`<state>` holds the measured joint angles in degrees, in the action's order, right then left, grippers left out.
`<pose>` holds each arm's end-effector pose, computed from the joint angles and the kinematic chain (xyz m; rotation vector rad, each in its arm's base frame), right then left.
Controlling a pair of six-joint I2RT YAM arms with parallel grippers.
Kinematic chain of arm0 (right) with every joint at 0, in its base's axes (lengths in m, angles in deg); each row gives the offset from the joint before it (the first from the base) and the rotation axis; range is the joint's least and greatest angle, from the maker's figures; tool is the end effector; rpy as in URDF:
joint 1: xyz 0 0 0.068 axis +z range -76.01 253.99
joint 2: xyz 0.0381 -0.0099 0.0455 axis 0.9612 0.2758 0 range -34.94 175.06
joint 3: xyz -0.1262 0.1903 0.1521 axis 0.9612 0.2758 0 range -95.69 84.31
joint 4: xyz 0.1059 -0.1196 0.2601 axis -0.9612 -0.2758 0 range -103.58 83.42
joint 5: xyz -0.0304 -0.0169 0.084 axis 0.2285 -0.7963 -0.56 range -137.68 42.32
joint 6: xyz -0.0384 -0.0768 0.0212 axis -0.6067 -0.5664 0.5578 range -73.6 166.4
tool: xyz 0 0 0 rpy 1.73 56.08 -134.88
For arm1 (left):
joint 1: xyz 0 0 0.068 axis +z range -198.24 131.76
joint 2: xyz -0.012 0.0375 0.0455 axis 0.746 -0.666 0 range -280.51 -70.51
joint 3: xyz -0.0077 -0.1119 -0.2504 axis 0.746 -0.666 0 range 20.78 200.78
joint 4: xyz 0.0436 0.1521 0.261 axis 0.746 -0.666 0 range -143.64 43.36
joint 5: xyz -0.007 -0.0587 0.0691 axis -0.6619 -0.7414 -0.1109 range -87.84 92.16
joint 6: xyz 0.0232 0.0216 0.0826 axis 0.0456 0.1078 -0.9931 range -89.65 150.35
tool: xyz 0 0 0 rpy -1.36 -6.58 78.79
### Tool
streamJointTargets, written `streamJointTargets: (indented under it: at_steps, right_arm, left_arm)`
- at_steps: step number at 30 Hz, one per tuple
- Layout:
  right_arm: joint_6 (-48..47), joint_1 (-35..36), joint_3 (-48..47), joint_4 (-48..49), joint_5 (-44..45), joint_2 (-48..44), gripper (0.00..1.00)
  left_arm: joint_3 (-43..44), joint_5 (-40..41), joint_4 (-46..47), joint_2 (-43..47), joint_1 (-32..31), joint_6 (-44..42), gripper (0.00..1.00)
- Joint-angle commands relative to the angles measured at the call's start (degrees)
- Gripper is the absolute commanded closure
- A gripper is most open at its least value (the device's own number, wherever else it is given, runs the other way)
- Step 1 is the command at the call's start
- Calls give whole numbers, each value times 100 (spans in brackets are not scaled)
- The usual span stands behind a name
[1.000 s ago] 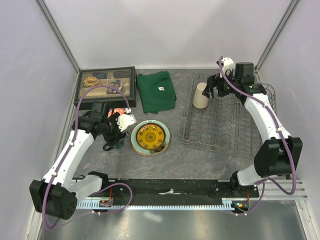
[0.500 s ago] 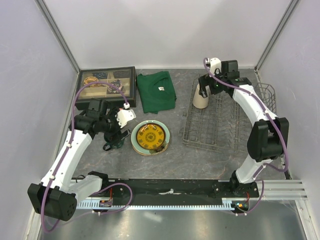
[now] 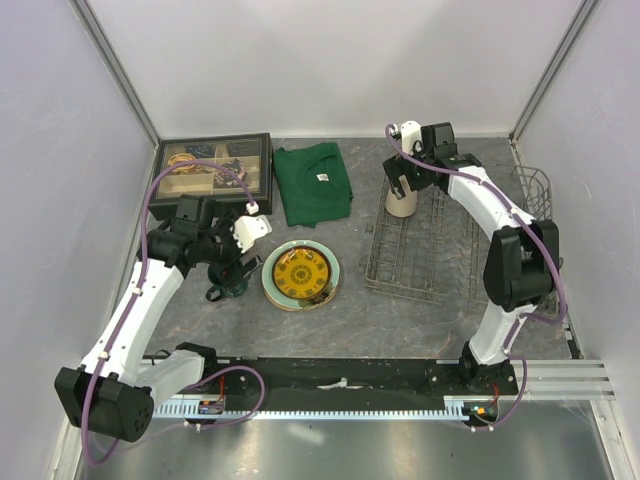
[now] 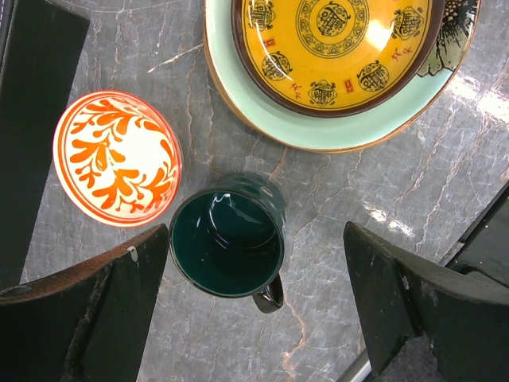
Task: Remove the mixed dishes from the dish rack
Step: Pick up the cup from the dish rack.
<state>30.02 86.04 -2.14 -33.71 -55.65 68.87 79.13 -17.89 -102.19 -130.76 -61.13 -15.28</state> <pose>0.4746 0.1125 0.2353 -0.6410 2.2520 0.1259 0.2482 -0.0844 0.2697 1.3315 2.1134 -0.2180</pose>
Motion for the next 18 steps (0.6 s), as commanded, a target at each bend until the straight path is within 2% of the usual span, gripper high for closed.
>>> streamJointTargets:
  at_steps: [1, 8, 14, 18]
  right_arm:
    - [-120, 16, -337, 191, 252, 218, 2]
    - [-85, 16, -477, 226, 111, 456, 2]
    - [-84, 16, -469, 226, -29, 447, 13]
    - [-58, 16, -416, 226, -100, 403, 27]
  left_arm:
    - [186, -209, 193, 13, -12, 150, 3]
    - [89, -201, 299, -57, -4, 124, 3]
    - [19, -157, 361, -92, -12, 98, 3]
    - [1, -166, 378, -110, -12, 115, 3]
